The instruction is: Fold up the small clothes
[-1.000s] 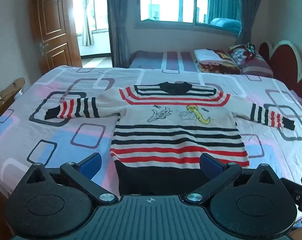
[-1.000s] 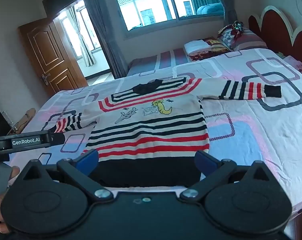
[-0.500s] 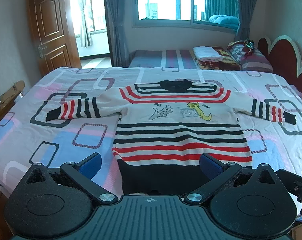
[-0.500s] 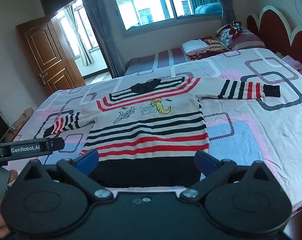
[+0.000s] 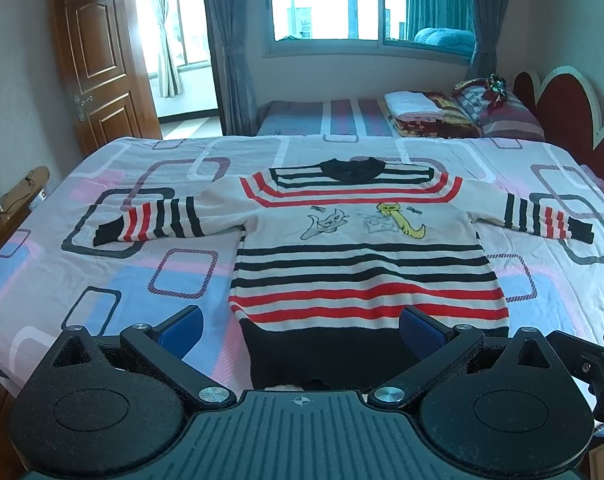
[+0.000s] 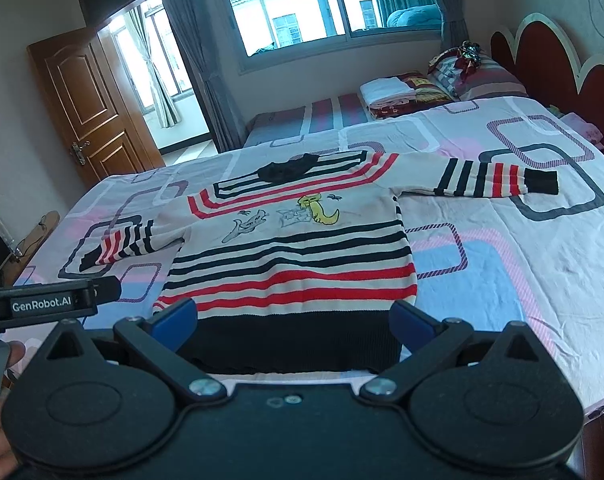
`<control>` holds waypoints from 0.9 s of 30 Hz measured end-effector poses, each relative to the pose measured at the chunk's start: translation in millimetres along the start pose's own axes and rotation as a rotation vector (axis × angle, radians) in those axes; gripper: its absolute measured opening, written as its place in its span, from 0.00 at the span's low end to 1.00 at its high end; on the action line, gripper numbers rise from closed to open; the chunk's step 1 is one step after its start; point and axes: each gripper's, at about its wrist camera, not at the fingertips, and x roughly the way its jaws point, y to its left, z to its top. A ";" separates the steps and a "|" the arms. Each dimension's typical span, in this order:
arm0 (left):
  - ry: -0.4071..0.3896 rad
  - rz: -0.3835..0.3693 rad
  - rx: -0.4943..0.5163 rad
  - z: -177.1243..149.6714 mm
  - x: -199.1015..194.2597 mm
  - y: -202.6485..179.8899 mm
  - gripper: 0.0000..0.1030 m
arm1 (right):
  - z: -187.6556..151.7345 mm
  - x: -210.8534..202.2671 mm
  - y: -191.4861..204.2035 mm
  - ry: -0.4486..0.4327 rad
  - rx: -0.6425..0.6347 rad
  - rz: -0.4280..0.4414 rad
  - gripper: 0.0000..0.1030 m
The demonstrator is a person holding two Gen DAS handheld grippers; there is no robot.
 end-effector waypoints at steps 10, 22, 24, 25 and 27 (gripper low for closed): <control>0.003 -0.003 0.004 -1.0 1.1 -1.1 1.00 | 0.0 1.6 0.3 0.000 -0.002 -0.005 0.99; 0.005 -0.004 0.011 -3.0 4.0 -4.0 1.00 | 2.1 5.5 -0.9 0.003 -0.002 -0.027 0.99; 0.008 -0.004 0.008 -3.7 5.1 -3.7 1.00 | 2.2 6.8 -0.5 0.008 -0.001 -0.029 0.99; 0.012 -0.005 0.008 -4.0 6.0 -3.6 1.00 | 2.4 7.0 -0.5 0.009 -0.002 -0.029 0.99; 0.018 -0.005 0.009 -4.1 7.3 -4.2 1.00 | 2.7 7.4 -0.7 0.009 -0.003 -0.029 0.99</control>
